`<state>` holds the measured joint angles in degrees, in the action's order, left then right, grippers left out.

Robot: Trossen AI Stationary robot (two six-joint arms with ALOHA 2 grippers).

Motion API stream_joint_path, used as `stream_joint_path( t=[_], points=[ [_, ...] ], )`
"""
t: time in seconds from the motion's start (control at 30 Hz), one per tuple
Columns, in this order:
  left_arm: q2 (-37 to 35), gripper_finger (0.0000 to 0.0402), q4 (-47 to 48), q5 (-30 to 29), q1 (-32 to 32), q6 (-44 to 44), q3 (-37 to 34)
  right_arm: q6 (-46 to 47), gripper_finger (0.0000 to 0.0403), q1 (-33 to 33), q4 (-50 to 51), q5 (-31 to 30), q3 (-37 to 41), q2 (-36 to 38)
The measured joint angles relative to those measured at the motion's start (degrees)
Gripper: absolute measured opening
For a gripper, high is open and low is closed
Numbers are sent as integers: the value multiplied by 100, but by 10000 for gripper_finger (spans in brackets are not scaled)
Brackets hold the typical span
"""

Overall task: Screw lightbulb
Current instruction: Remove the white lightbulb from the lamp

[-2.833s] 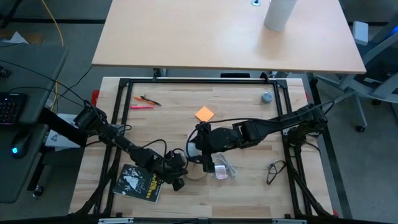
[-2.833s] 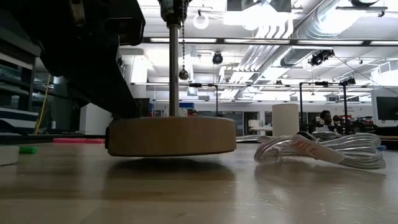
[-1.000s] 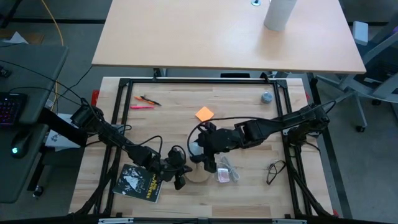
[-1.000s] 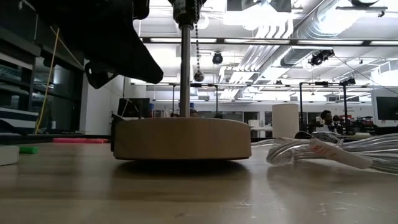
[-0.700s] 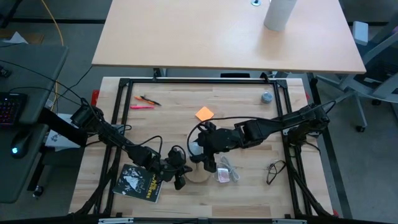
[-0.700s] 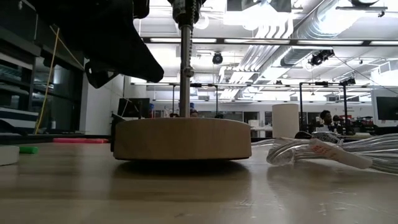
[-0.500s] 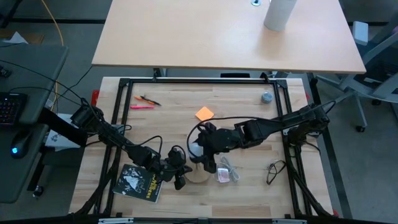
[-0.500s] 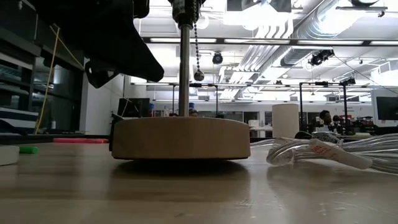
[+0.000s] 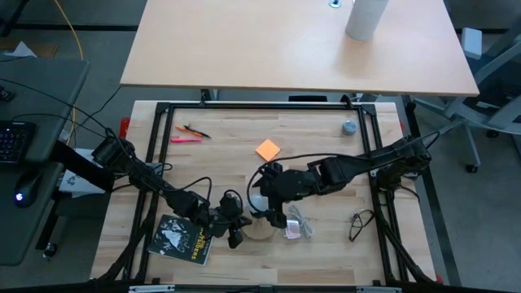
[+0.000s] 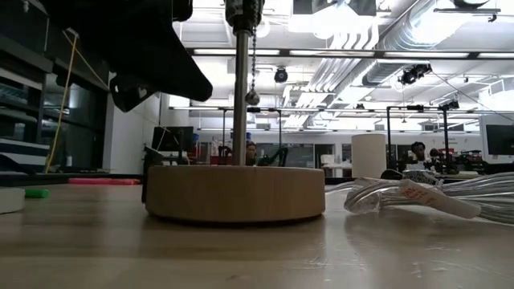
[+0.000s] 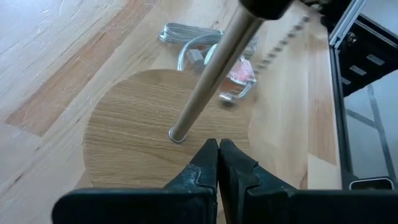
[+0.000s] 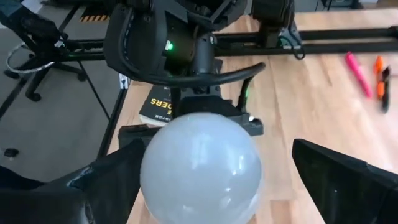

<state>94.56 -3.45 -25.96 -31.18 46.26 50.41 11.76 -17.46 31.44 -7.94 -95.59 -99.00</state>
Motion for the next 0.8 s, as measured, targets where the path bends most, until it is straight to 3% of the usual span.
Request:
stream_joint_path(
  t=[0.17,0.4,0.57,0.8],
  points=[
    [-276,0,204,102,0,-187,4,-287,392,60,616,-29,-441,7],
    [-990,0,1558,-179,-2,-353,9,-427,392,136,1857,-325,-1100,13],
    [-1340,0,2198,-460,2,-360,9,-431,392,136,1944,-464,-1343,13],
    [-1564,0,2214,-515,2,-467,8,-412,392,55,1847,-351,-1547,20]
  ],
)
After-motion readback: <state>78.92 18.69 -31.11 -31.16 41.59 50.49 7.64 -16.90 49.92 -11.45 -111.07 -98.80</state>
